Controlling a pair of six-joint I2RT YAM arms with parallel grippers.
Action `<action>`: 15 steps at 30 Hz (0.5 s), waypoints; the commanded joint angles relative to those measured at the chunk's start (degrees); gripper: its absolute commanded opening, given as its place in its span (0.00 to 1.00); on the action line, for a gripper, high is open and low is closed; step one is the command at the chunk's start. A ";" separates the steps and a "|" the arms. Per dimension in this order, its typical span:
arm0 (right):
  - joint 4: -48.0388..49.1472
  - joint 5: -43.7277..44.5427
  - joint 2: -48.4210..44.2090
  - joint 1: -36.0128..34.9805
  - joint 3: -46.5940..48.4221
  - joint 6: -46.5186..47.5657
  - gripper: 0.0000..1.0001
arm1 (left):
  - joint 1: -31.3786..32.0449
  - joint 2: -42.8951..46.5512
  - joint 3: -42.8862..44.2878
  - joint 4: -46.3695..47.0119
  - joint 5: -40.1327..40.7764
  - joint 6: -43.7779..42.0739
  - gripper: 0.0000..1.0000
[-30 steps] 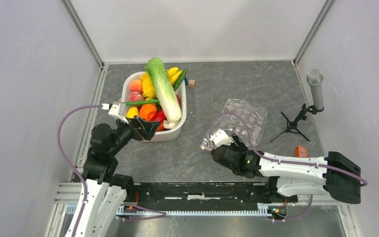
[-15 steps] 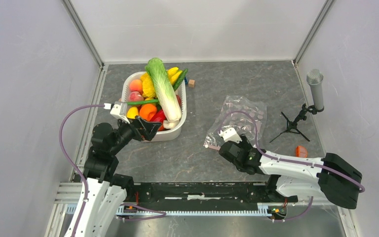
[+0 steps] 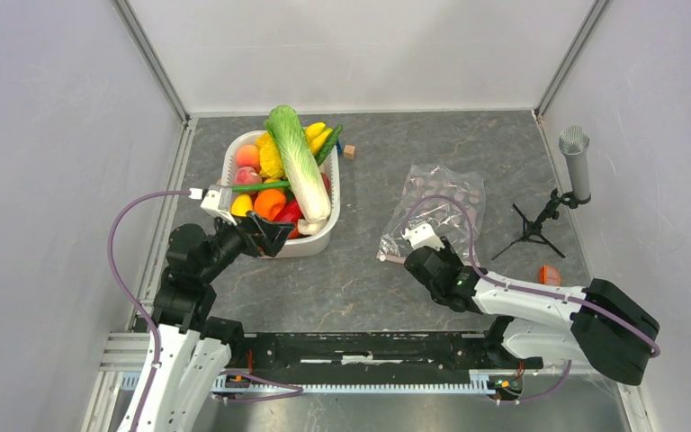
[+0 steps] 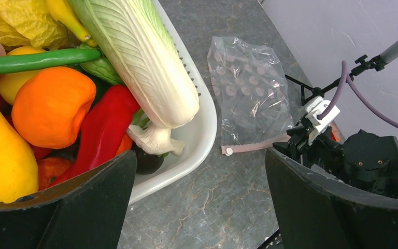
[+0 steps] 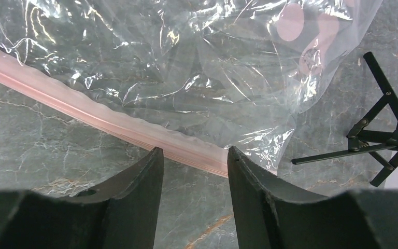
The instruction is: Place the food in the zip-top bag and seal the zipper
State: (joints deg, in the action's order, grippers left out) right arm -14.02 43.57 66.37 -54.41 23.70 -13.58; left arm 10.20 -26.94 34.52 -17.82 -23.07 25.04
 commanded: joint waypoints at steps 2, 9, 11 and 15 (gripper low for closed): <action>4.88 -1.09 -1.00 1.07 -0.57 4.14 0.52 | -0.18 0.27 0.01 1.76 -1.35 2.26 1.00; 4.79 -1.67 0.76 2.94 -0.03 5.20 0.54 | -0.19 0.38 -0.36 2.15 -1.67 2.65 1.00; 5.45 -0.26 2.68 3.45 0.59 6.03 0.54 | -0.18 0.23 -0.26 2.19 -1.85 2.67 1.00; 5.52 1.40 7.44 5.01 3.28 8.51 0.52 | -0.18 0.31 -0.34 2.19 -1.80 2.69 1.00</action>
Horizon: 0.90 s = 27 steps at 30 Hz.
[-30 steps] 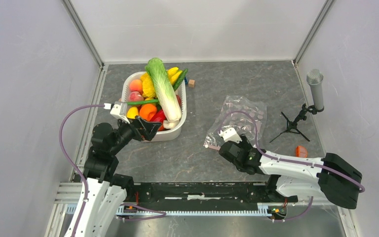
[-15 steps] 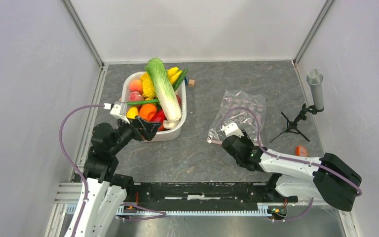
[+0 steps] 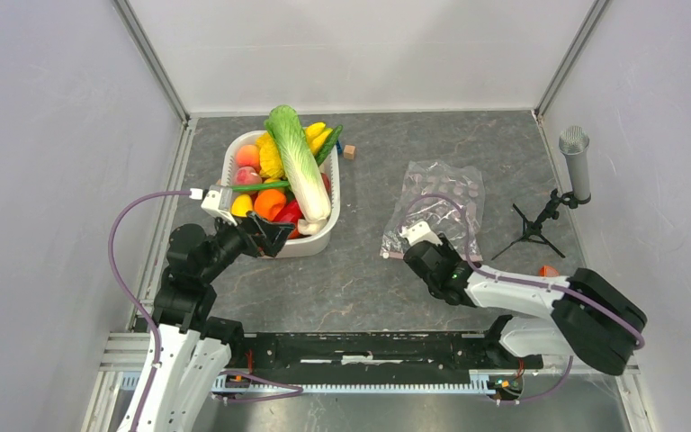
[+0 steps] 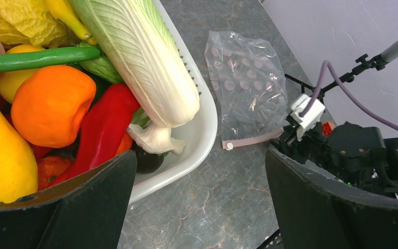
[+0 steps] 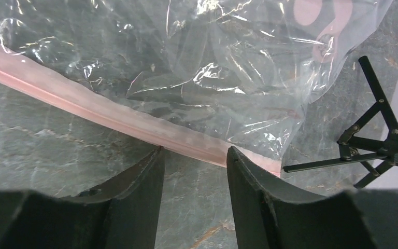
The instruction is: Place the food in the zip-top bag and seal the zipper
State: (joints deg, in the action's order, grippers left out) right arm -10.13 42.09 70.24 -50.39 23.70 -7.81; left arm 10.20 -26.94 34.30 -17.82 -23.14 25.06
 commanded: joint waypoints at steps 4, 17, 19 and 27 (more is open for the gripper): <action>8.99 2.62 3.24 1.26 2.49 9.99 0.52 | -0.18 0.05 -0.25 2.45 -2.00 2.75 1.00; 24.56 -0.22 8.07 5.54 1.60 23.74 0.52 | -0.18 0.04 -0.29 2.47 -1.91 2.93 1.00; 29.05 1.49 9.56 5.59 0.94 26.91 0.46 | -0.18 -0.13 -0.47 2.78 -2.05 3.21 1.00; 36.28 -1.01 17.10 8.95 3.21 34.77 0.14 | -0.18 0.65 -0.47 2.18 -2.09 3.18 1.00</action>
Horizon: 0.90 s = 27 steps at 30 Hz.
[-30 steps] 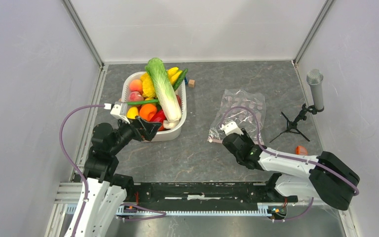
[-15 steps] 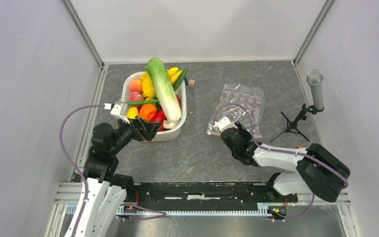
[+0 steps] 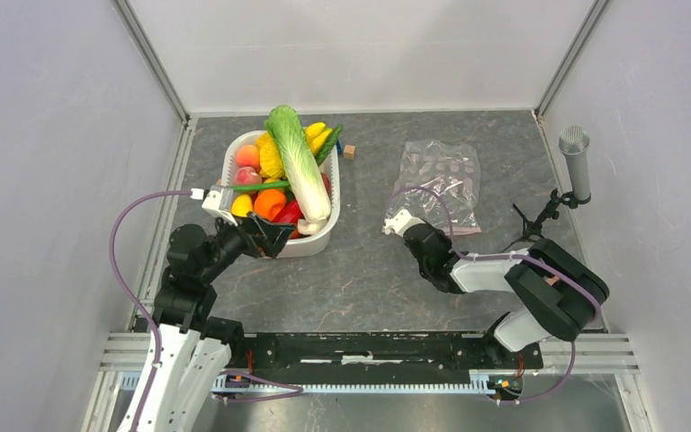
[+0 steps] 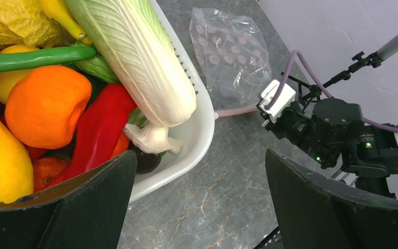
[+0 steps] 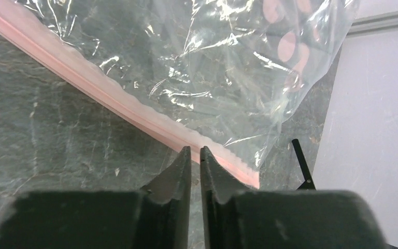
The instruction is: Place the food in the zip-top bag and seal the zipper
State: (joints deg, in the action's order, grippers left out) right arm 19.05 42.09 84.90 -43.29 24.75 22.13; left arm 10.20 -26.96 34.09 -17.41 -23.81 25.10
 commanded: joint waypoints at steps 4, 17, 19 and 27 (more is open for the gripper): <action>7.53 -1.25 4.66 2.64 4.08 4.94 0.00 | -0.18 1.18 -0.17 1.26 -1.05 2.92 1.00; 3.57 -10.75 -11.76 3.51 2.90 -10.80 0.48 | -0.18 0.56 -0.10 1.41 -0.61 2.72 1.00; -5.90 -10.17 -8.39 6.06 10.50 -15.84 0.68 | -0.18 0.51 -0.07 1.43 -0.54 2.82 1.00; -20.56 -13.63 6.31 17.65 30.23 -30.69 0.91 | -0.18 1.20 0.18 0.61 -0.95 2.56 1.00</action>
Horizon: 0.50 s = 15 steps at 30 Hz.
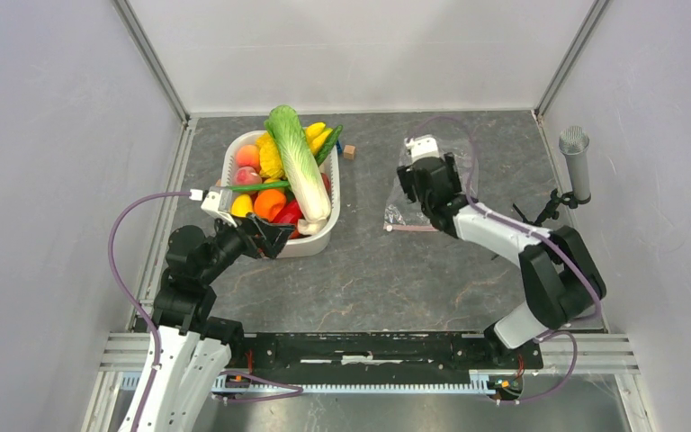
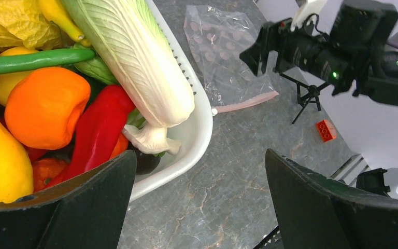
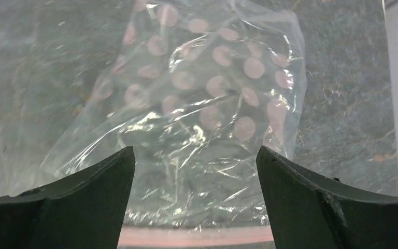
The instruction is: Place the food in the zip-top bag and seal the zipper
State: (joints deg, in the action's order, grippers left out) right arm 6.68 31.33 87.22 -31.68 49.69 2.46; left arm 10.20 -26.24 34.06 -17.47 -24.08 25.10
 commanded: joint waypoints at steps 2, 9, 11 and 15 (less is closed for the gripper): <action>-9.31 -6.29 7.53 8.76 7.90 -12.98 0.92 | -0.19 0.95 0.15 0.44 -0.62 2.52 1.00; -7.12 -11.33 14.30 12.17 7.83 -17.65 0.86 | -0.18 1.23 0.11 0.25 -0.54 2.60 1.00; -7.11 -14.19 15.62 12.77 7.89 -18.14 0.72 | -0.18 1.23 -0.07 0.47 -0.45 2.68 1.00; -4.56 -17.78 15.05 12.72 5.71 -18.92 0.44 | -0.18 0.92 0.03 0.43 -0.61 2.70 1.00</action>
State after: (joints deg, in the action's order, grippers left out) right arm -0.93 18.90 102.96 -19.20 57.12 -13.43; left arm 10.20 -25.47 34.06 -17.63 -24.08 25.10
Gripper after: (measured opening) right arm 0.548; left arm 0.994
